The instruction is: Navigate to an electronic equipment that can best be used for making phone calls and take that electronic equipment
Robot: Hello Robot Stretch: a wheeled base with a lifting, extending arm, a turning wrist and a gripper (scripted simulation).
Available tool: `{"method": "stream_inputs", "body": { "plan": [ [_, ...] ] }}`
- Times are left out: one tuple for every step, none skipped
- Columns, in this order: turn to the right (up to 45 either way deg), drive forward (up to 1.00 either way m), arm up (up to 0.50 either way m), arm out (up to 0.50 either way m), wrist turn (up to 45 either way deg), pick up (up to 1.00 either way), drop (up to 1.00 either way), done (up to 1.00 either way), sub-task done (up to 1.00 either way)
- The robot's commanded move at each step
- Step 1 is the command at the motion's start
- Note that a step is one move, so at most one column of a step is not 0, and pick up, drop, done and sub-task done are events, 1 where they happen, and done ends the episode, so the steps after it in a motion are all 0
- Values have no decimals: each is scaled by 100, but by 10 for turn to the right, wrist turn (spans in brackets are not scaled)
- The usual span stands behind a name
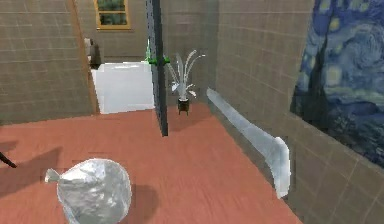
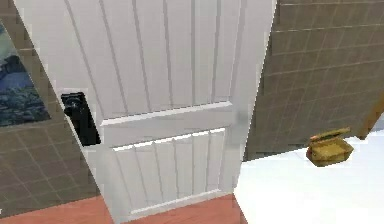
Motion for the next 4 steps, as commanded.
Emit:
{"method": "stream_inputs", "body": {
  "plan": [
    [0, 60, 0, 0, 0, 0, 0, 0, 0],
    [390, 0, 0, 0, 0, 0, 0, 0, 0],
    [0, 20, 0, 0, 0, 0, 0, 0, 0],
    [-450, 0, 0, 0, 0, 0, 0, 0, 0]
  ]
}}
